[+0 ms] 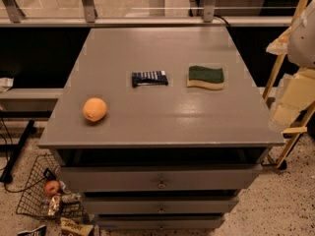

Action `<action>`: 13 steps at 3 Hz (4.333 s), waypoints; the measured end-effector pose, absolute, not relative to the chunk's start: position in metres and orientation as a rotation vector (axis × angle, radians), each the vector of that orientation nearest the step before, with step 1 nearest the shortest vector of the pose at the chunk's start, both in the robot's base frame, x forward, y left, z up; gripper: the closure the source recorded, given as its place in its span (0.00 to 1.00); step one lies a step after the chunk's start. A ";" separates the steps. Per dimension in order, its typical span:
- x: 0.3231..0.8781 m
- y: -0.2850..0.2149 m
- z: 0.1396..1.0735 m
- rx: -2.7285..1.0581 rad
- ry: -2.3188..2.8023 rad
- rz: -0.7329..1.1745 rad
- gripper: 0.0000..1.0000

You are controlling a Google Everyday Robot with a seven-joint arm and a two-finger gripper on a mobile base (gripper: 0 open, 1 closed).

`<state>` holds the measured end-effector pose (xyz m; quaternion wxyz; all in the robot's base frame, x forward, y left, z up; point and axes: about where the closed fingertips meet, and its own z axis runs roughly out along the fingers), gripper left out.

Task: Pick orange

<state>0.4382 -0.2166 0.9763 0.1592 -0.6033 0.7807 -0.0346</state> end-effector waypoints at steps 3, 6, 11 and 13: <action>0.480 -0.112 0.955 -1.765 2.102 0.106 0.00; 0.501 0.005 0.928 -1.805 1.967 0.347 0.00; 0.525 0.151 0.853 -2.065 1.870 0.378 0.00; 0.526 0.160 0.841 -2.085 1.878 0.372 0.42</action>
Offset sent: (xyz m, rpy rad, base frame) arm 0.0475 0.0838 -0.0223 0.1072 0.0384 0.1093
